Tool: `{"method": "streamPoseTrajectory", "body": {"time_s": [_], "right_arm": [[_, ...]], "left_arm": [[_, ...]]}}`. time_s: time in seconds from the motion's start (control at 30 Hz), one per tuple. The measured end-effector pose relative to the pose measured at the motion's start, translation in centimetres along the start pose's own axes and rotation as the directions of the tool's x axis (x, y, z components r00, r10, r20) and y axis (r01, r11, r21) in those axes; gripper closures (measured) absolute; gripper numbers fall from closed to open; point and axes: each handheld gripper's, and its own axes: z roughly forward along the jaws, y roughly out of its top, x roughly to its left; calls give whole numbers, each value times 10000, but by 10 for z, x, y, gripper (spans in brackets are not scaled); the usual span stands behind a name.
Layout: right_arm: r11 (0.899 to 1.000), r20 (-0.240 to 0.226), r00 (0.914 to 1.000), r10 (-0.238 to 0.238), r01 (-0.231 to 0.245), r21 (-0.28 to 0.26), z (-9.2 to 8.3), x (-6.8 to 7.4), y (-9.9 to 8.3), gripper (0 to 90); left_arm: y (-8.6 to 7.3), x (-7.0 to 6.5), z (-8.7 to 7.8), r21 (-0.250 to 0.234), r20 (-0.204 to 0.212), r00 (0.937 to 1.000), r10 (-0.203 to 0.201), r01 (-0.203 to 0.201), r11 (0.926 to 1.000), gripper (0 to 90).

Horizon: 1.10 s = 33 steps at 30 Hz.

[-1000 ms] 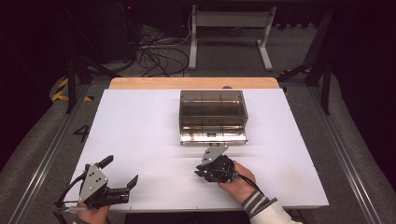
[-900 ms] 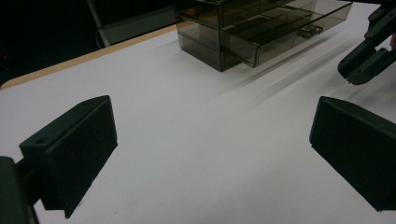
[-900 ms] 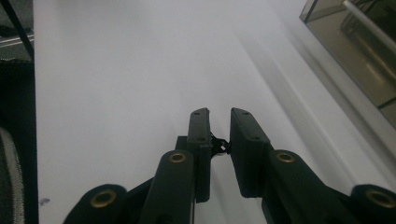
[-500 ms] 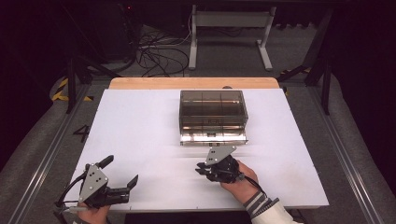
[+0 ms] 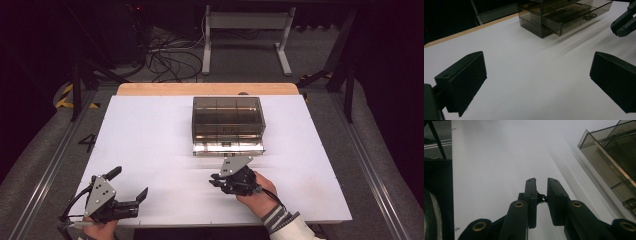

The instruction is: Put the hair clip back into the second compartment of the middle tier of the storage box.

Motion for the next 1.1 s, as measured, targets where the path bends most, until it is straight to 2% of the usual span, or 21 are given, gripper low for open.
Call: {"method": "streamPoseTrajectory", "body": {"time_s": [0.63,1.1], "right_arm": [[10000,548,9985,-31,30,4,-18,-18,21,787],[9993,814,9961,342,-351,95,-23,-36,32,787]], "left_arm": [[0,0,0,-15,-17,10000,-2,2,10000,16],[0,0,-1,-9,-4,10000,11,-11,10000,16]]}}
